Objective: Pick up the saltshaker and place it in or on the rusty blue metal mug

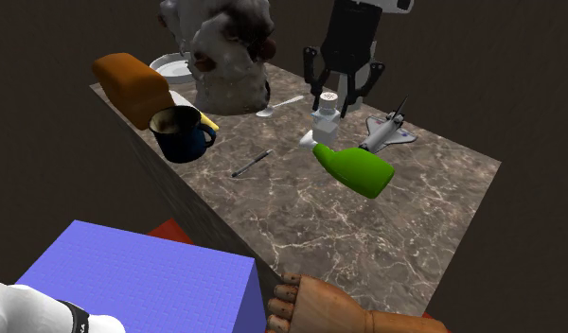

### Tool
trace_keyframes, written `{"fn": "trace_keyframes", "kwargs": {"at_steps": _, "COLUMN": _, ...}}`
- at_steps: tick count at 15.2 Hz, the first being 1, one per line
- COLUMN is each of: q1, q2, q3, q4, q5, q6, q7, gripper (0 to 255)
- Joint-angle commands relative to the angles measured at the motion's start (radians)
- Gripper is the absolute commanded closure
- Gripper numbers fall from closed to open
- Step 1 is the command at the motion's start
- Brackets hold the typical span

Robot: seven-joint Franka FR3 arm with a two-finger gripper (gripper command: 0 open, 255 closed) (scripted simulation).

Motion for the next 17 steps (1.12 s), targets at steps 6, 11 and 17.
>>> {"fn": "trace_keyframes", "kwargs": {"at_steps": 6, "q1": -0.006, "q2": 0.001, "q3": -0.003, "q4": 0.095, "q5": -0.001, "q6": -0.094, "q7": -0.008, "gripper": 255}}
{"fn": "trace_keyframes", "kwargs": {"at_steps": 11, "q1": 0.072, "q2": -0.103, "q3": 0.023, "q4": -0.020, "q5": -0.021, "q6": -0.081, "q7": 0.091, "gripper": 255}}
{"fn": "trace_keyframes", "kwargs": {"at_steps": 17, "q1": 0.168, "q2": -0.226, "q3": 0.079, "q4": -0.152, "q5": -0.027, "q6": -0.070, "q7": 0.245, "gripper": 255}}
